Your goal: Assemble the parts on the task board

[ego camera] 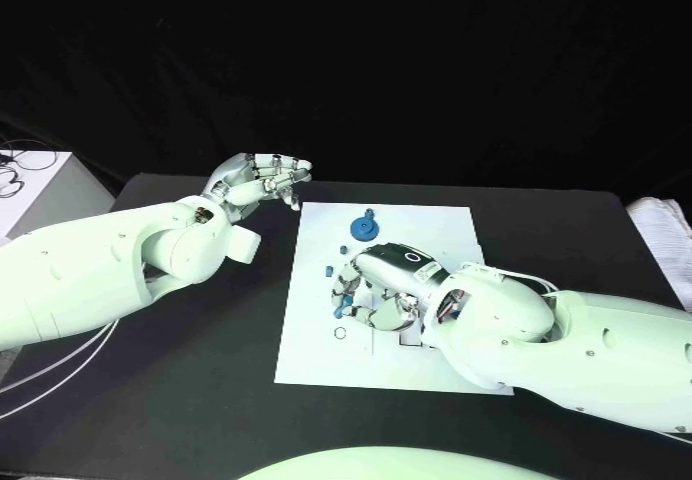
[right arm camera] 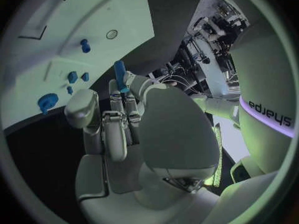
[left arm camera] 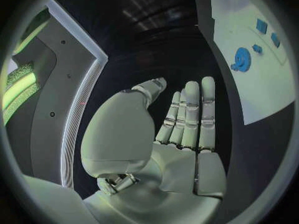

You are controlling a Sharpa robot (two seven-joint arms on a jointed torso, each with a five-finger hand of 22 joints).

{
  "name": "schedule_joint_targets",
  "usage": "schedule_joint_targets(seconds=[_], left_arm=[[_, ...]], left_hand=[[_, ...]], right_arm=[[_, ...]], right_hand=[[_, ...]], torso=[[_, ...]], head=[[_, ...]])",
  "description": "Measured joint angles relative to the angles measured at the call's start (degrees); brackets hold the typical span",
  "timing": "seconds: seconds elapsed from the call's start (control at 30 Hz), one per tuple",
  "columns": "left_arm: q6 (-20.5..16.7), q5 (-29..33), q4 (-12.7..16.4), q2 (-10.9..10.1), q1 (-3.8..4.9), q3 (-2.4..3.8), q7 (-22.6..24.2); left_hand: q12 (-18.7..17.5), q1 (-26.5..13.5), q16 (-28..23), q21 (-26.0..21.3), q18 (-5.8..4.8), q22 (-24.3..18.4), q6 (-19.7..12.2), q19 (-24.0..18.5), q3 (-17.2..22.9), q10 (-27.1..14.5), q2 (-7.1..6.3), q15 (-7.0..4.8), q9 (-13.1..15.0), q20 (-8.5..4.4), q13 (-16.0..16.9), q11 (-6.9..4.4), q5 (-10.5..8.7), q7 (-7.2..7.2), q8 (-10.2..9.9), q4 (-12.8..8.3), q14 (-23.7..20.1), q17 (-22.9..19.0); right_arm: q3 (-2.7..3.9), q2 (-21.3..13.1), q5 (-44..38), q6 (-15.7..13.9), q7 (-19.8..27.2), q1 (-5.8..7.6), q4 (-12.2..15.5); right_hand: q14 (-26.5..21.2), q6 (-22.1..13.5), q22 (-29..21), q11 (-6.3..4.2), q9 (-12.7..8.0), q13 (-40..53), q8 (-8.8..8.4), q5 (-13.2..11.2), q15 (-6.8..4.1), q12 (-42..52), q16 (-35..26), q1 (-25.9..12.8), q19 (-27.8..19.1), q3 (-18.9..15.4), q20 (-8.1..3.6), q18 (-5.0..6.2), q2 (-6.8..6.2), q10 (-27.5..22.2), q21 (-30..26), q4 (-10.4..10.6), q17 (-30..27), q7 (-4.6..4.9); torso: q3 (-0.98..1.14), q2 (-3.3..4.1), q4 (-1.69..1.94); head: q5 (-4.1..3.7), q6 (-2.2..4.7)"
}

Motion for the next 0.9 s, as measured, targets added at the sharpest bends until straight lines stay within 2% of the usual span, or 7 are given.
schedule_joint_targets(seconds=[0.4, 0.9], left_arm=[[0.1, 0.0, 0.0, 0.1, 0.00, 0.00, -0.1], [0.2, 0.0, 0.0, 0.2, 0.00, 0.00, -0.2]], left_hand=[[0.0, 0.0, 0.0, 0.0, -0.01, 0.0, 0.0, 0.0, 0.0, 0.0, 0.00, 0.00, 0.0, 0.00, 0.0, 0.00, 0.00, 0.00, 0.0, 0.0, 0.0, 0.0], [0.0, 0.0, 0.0, -0.2, 0.00, -0.1, 0.0, 0.2, 0.0, 0.0, 0.00, 0.00, 0.0, 0.21, 0.0, 0.00, 0.00, 0.00, 0.0, 0.0, 0.0, 0.0]], right_arm=[[-0.44, 1.9, -2.4, 0.3, 0.5, -2.27, -2.8], [-0.72, 2.6, -5.3, 1.5, -0.2, -2.75, -4.1]], right_hand=[[0.0, -0.2, -0.1, 0.00, 0.0, 0.0, 0.00, 0.2, 0.01, -0.4, 0.0, -0.1, 0.0, 0.1, 0.00, 0.00, 0.17, 0.0, 0.0, -0.4, 0.0, 0.19], [0.0, -0.2, 0.0, -0.03, 0.0, 0.1, -0.02, 0.1, 0.03, -0.3, 0.0, -0.3, 0.0, 0.2, 0.00, 0.00, 0.32, 0.0, 0.0, -0.5, 0.0, 0.19]], torso=[[0.07, 0.05, 0.00], [0.07, 0.05, 0.04]], head=[[0.63, -1.03], [0.83, -1.76]])
